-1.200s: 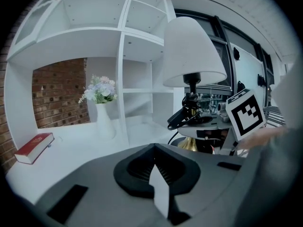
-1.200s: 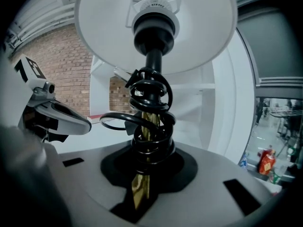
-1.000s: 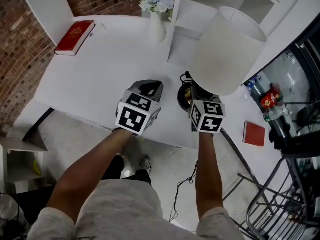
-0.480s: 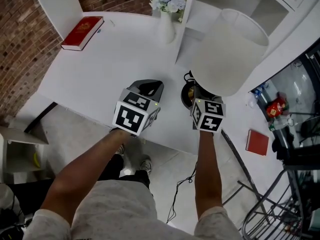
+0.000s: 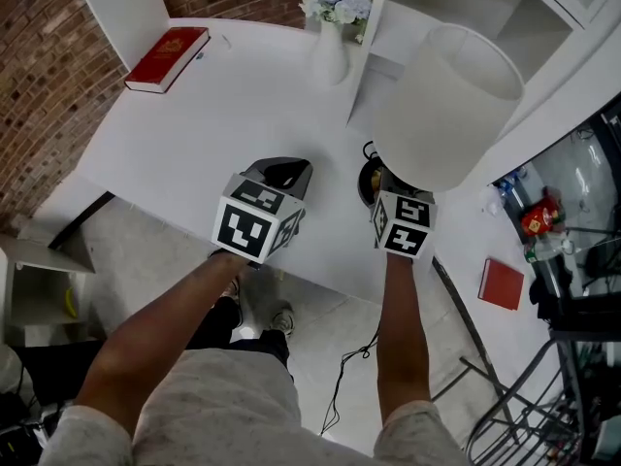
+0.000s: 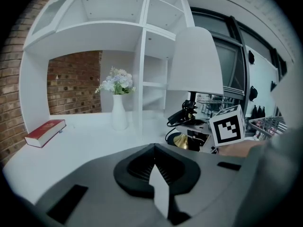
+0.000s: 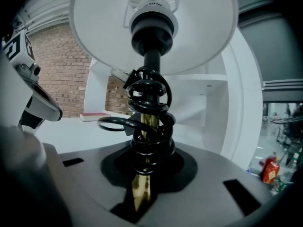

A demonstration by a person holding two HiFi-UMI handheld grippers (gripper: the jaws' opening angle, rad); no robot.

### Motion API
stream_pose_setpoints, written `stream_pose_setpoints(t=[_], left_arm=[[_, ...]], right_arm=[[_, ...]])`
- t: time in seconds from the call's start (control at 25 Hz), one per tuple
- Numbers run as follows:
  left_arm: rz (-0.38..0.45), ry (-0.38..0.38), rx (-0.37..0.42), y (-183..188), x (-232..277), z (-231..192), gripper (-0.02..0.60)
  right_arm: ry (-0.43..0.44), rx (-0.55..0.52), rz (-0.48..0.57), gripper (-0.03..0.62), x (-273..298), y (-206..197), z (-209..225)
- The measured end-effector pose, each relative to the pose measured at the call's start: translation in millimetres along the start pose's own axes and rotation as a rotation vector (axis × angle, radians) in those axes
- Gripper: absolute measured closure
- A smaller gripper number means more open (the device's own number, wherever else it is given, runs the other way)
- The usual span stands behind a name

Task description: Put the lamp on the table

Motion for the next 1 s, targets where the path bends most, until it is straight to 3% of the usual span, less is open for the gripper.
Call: stream_pose_setpoints(t=[0.24, 1.0], left_arm=[[-0.002, 0.004, 0.006, -3, -2, 1, 0.584], [-0.016, -0.001, 0.024, -8, 4, 8, 0.584]], right_arm=[[-0.012, -0.026, 0.010, 0.522, 4, -4, -1], [-0.024, 0.046, 0.095, 0.537, 6, 2, 14]])
Point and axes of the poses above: the fingertips, and each gripper's own axes: x forward along the fingers, z to its right, y out of its top, the point moved 6 cm from there along -x, backward along the fingers, and after that the axes turned 12 degrees about y, right-handed, at the moved point
